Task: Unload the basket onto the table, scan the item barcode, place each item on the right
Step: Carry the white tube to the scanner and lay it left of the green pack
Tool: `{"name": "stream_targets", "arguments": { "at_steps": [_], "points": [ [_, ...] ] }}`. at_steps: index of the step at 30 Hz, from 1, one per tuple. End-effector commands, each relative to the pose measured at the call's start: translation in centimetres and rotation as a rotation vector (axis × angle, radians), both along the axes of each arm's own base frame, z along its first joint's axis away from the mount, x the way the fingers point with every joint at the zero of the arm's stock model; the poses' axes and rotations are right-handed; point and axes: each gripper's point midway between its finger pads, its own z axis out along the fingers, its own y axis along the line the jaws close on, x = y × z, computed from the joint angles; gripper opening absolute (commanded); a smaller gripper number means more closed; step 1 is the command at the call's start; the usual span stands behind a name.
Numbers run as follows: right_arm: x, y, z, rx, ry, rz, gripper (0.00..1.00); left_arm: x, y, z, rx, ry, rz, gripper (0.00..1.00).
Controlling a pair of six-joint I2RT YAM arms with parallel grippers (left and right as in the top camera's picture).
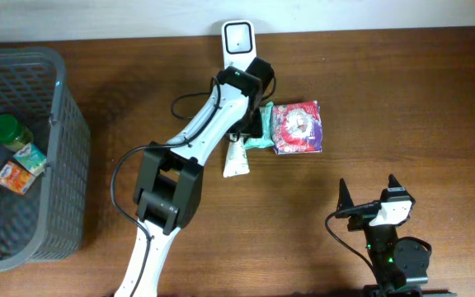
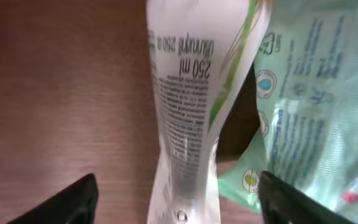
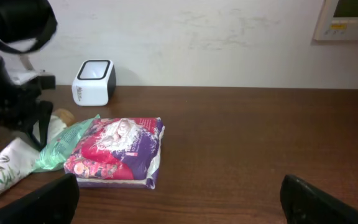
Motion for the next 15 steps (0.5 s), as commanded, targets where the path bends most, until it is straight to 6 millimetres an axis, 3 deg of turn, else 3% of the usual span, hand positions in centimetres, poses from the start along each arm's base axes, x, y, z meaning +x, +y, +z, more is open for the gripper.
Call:
{"name": "stream_targets", "arguments": {
  "at_steps": [1,3,4,5,6,7,9,11,13,14,15],
  "points": [
    [0.0,0.0,-0.4,-0.007,0.006,-0.001,0.99,2.4,1.1,6.9,-0.044,-0.105,0.038,0.82],
    [0.0,0.0,-0.4,-0.007,0.006,-0.001,0.99,3.0,1.8,12.1,-0.071,-0.168,0.016,0.86],
    [0.0,0.0,-0.4,-0.007,0.006,-0.001,0.98,2.8,2.4,15.8,-0.096,-0.221,0.015,0.98],
    [0.0,0.0,-0.4,-0.007,0.006,-0.001,0.98,2.4,2.8,18.6,-0.107,-0.268,-0.028,1.00],
    [0.0,0.0,-0.4,-0.007,0.006,-0.001,0.98,2.0,3.2,23.6,-0.128,-0.387,-0.162,0.99],
    [0.0,0.0,-0.4,-0.007,0.006,-0.001,0.98,1.9,3.6,25.2,-0.122,-0.432,-0.184,0.99],
    [0.0,0.0,-0.4,-0.007,0.006,-0.001,0.99,0.8,7.2,30.5,-0.090,-0.564,-0.150,0.99],
    [0.0,0.0,-0.4,-0.007,0.006,-0.001,0.99,-0.1,10.9,34.0,-0.086,-0.645,-0.080,0.99],
    [0.0,0.0,-0.4,-0.007,0.006,-0.001,0.98,-1.0,16.1,36.9,-0.069,-0.717,0.028,0.99],
    [0.0,0.0,-0.4,-0.007,0.006,-0.001,0.99,-1.4,19.9,38.0,-0.044,-0.747,0.114,0.99],
    [0.0,0.0,-0.4,-0.007,0.006,-0.001,0.99,-1.5,21.5,38.3,-0.032,-0.754,0.151,0.99]
  ]
}}
